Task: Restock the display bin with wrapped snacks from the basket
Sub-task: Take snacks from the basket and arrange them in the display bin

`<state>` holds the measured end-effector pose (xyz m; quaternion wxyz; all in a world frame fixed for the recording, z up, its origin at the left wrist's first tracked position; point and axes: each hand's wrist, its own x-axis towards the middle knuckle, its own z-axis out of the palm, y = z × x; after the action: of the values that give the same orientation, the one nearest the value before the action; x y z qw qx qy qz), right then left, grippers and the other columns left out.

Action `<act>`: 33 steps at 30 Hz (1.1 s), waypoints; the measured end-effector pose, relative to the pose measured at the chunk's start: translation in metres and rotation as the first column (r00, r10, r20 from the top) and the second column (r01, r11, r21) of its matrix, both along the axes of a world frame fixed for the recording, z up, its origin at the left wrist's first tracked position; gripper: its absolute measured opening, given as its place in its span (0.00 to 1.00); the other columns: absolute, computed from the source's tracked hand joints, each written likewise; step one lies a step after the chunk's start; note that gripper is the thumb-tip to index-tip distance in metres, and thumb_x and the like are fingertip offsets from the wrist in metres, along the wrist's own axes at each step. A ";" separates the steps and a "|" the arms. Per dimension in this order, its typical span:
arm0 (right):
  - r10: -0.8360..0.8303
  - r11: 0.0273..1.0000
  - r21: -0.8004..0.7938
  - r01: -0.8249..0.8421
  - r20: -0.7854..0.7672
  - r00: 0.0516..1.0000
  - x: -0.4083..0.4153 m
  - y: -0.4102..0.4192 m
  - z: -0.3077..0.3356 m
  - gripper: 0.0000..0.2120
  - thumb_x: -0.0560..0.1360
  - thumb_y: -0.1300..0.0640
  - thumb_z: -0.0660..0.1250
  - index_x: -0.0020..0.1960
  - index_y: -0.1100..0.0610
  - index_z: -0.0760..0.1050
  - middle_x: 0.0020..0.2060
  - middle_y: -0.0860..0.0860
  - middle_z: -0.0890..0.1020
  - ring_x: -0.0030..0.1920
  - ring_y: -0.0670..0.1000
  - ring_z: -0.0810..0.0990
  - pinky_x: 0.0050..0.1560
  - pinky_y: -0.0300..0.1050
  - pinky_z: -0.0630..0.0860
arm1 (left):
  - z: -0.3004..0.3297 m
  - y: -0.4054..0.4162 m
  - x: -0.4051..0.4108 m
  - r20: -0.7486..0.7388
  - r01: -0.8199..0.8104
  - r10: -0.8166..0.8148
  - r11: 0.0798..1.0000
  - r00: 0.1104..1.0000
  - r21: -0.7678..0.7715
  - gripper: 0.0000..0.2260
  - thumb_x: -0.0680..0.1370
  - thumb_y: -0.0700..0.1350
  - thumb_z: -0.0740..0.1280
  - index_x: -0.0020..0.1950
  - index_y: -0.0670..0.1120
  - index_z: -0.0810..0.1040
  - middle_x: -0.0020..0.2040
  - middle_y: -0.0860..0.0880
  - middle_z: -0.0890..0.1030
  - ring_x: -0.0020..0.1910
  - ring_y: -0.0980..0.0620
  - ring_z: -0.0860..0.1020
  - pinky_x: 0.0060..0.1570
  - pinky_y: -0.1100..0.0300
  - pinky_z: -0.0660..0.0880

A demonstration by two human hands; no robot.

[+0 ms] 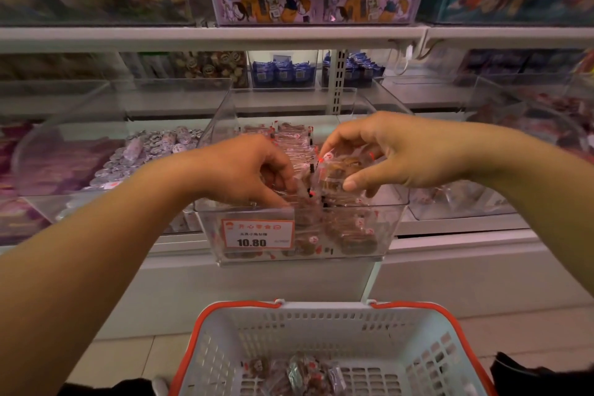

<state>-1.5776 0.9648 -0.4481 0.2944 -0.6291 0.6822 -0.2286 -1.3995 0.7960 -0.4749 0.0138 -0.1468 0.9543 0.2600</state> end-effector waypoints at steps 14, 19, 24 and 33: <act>-0.123 0.992 0.002 0.127 -0.226 0.966 0.022 -0.020 -0.019 0.26 0.60 0.55 0.84 0.53 0.44 0.77 0.43 0.45 0.83 0.37 0.43 0.82 0.43 0.43 0.82 | 0.001 -0.001 0.004 -0.037 -0.028 0.028 1.000 0.999 0.011 0.10 0.71 0.39 0.76 0.47 0.52 0.84 0.43 0.55 0.84 0.44 0.61 0.81 0.43 0.73 0.76; -0.109 0.992 0.039 0.117 -0.165 0.980 0.020 -0.015 -0.016 0.23 0.68 0.53 0.80 0.61 0.42 0.80 0.51 0.42 0.84 0.45 0.40 0.82 0.51 0.39 0.80 | 0.010 0.000 0.007 0.004 0.010 -0.011 0.983 1.000 0.182 0.08 0.76 0.41 0.70 0.43 0.53 0.85 0.41 0.55 0.86 0.42 0.59 0.83 0.47 0.62 0.77; -0.075 0.970 0.241 0.038 0.146 0.986 0.019 -0.006 -0.017 0.16 0.82 0.58 0.62 0.69 0.54 0.74 0.59 0.51 0.83 0.61 0.52 0.81 0.65 0.50 0.76 | 0.008 0.004 0.006 0.032 0.003 -0.009 0.982 0.999 0.189 0.12 0.79 0.42 0.66 0.43 0.54 0.86 0.42 0.56 0.86 0.41 0.60 0.83 0.46 0.62 0.75; -0.223 0.967 0.160 0.197 0.169 0.960 0.021 -0.005 -0.023 0.15 0.76 0.62 0.71 0.61 0.53 0.80 0.40 0.44 0.87 0.41 0.44 0.85 0.46 0.39 0.83 | 0.006 0.004 0.006 0.037 0.017 -0.025 0.980 0.999 0.199 0.07 0.78 0.47 0.69 0.44 0.55 0.86 0.43 0.55 0.85 0.43 0.57 0.82 0.48 0.58 0.74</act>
<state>-1.5561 0.9596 -0.4716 0.3745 -0.5065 0.7292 -0.2674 -1.3935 0.8005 -0.4693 0.0502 -0.1396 0.9245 0.3510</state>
